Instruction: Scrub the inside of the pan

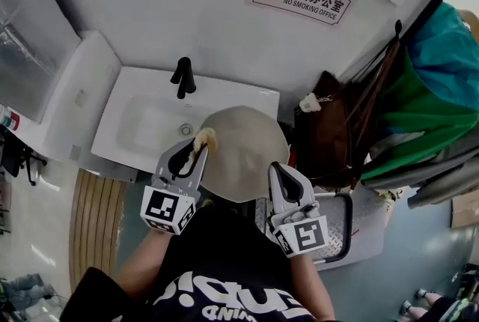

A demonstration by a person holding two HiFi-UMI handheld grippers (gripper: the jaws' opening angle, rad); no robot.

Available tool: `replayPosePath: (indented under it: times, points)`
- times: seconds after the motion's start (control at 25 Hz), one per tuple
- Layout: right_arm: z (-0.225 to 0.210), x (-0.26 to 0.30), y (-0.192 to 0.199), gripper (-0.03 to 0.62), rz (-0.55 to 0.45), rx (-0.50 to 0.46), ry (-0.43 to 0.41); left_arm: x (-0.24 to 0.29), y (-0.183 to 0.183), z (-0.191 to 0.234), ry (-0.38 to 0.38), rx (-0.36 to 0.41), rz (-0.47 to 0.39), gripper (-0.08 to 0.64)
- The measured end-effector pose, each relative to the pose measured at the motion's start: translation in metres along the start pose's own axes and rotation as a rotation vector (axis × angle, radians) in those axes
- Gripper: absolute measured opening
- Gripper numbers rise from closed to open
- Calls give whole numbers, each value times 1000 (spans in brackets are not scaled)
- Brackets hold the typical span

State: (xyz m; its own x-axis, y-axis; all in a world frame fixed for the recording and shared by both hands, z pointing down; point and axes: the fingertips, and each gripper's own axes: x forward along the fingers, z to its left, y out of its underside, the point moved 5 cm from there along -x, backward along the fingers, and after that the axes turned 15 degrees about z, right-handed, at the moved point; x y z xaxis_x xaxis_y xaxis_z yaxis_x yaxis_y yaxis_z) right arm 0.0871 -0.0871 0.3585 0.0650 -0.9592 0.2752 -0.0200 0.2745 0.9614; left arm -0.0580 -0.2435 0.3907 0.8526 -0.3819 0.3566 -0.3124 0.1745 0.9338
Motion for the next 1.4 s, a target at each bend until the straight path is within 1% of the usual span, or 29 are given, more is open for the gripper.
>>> replayPosePath:
  times: [0.12,0.32,0.56,0.6,0.72,0.76,0.84,0.92,0.96,1.08,1.12,1.28,1.4]
  points:
    - [2,2,-2,8,6,3,25,8,-3,5,29,8,6,75]
    - [0,-4,-8,9,-6,4,72,20,-10,7,101,24,3,74]
    - [-16,-19,-16,13,-25,15,126,35,-23,2,175,29,-4,74]
    - [-19,-20,-16,32,-20,15,128,38,-26,1,189,32,-6,75]
    - [-26,-27,-15,158,17,-18,118,44,-32,-4,222,41,-11,74]
    - [-29,-31,-15,190,31,-29,118,47,-34,-6,231,46,-12,74]
    - [-37,-44,-12,236,60,-41,121,55,-39,-13,250,62,-15,75]
    - [-45,-53,-4,247,109,-60,115,63,-41,-20,267,69,-14,74]
    - [-49,-56,4,247,153,-80,102,66,-42,-24,274,72,-13,74]
    - [-53,-55,37,247,339,-143,46,71,-43,-33,296,87,-12,75]
    - [-52,-53,48,247,387,-146,29,73,-42,-35,301,88,-9,75]
    - [-45,-40,88,247,524,-151,-42,77,-37,-40,310,89,9,75]
    - [-39,-30,124,247,664,-173,-97,79,-32,-41,310,91,22,75]
